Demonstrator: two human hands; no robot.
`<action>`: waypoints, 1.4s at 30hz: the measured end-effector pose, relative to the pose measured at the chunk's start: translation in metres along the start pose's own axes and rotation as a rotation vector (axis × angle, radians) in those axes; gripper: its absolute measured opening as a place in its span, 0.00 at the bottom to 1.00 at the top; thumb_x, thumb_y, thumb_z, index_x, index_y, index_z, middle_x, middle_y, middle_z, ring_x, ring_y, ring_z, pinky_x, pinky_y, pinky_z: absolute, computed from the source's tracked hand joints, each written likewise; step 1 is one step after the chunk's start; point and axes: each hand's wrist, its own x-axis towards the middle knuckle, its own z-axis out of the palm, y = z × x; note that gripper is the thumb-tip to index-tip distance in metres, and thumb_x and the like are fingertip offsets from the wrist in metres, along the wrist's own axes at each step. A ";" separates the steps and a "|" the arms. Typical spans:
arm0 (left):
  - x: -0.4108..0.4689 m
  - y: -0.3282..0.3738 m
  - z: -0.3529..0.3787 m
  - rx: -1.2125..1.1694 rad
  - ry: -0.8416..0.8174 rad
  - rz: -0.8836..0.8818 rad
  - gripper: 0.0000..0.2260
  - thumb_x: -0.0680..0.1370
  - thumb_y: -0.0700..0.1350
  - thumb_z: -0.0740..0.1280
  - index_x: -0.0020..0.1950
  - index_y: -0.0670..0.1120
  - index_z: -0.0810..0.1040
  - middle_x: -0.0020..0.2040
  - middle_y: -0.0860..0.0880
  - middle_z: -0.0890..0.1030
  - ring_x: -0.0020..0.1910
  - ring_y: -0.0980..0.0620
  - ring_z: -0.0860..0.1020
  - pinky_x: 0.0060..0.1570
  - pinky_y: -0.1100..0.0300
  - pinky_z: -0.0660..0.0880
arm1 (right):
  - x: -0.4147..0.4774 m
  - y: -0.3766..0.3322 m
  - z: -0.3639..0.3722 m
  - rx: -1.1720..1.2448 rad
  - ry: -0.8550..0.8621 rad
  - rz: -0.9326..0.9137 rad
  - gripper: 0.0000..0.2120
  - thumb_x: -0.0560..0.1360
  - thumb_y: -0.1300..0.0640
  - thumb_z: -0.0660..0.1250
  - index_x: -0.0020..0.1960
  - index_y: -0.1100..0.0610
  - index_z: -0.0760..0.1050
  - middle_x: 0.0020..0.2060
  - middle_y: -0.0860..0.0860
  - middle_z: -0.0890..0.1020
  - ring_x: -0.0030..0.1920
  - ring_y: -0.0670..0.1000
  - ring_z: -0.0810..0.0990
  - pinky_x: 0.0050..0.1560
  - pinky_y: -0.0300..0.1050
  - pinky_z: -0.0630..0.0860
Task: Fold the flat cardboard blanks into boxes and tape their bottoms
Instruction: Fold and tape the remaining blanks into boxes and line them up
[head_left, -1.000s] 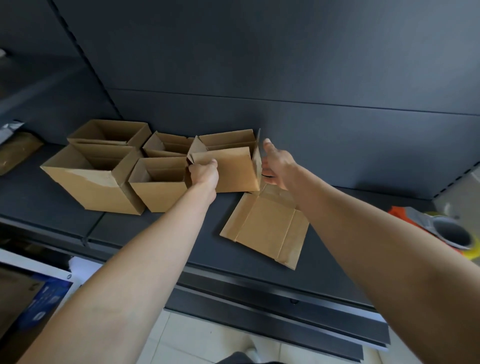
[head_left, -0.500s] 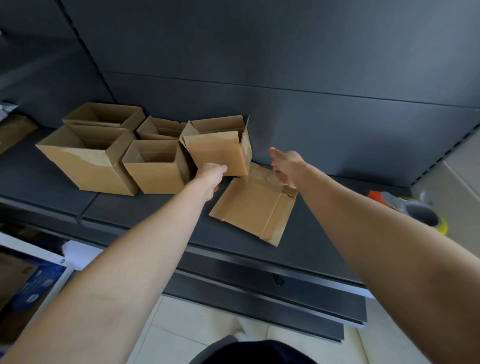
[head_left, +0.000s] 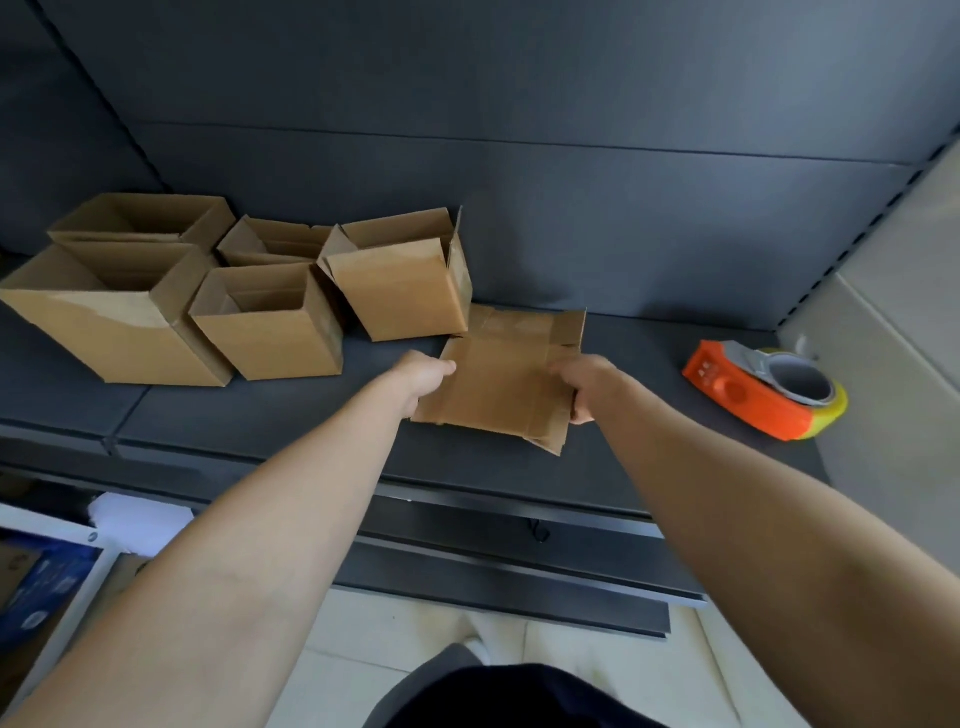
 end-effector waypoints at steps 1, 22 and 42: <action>0.000 0.002 0.002 -0.012 0.001 0.006 0.26 0.78 0.51 0.65 0.73 0.42 0.65 0.71 0.42 0.70 0.68 0.43 0.69 0.68 0.48 0.66 | 0.000 -0.002 -0.002 0.006 0.018 -0.015 0.11 0.76 0.63 0.64 0.58 0.57 0.74 0.52 0.54 0.80 0.53 0.56 0.80 0.56 0.54 0.78; -0.062 0.084 0.064 -0.248 -0.230 0.229 0.27 0.79 0.53 0.64 0.74 0.46 0.62 0.72 0.45 0.67 0.67 0.44 0.72 0.62 0.48 0.73 | -0.056 -0.051 -0.080 -0.533 0.384 -0.443 0.09 0.75 0.59 0.61 0.37 0.61 0.67 0.31 0.52 0.69 0.27 0.52 0.69 0.13 0.32 0.59; -0.096 0.095 0.100 -0.330 0.028 0.319 0.24 0.76 0.44 0.70 0.68 0.47 0.64 0.59 0.47 0.71 0.57 0.49 0.71 0.57 0.52 0.73 | -0.069 -0.034 -0.141 -0.900 0.050 -0.395 0.36 0.74 0.31 0.57 0.72 0.55 0.68 0.70 0.53 0.70 0.69 0.59 0.68 0.67 0.53 0.66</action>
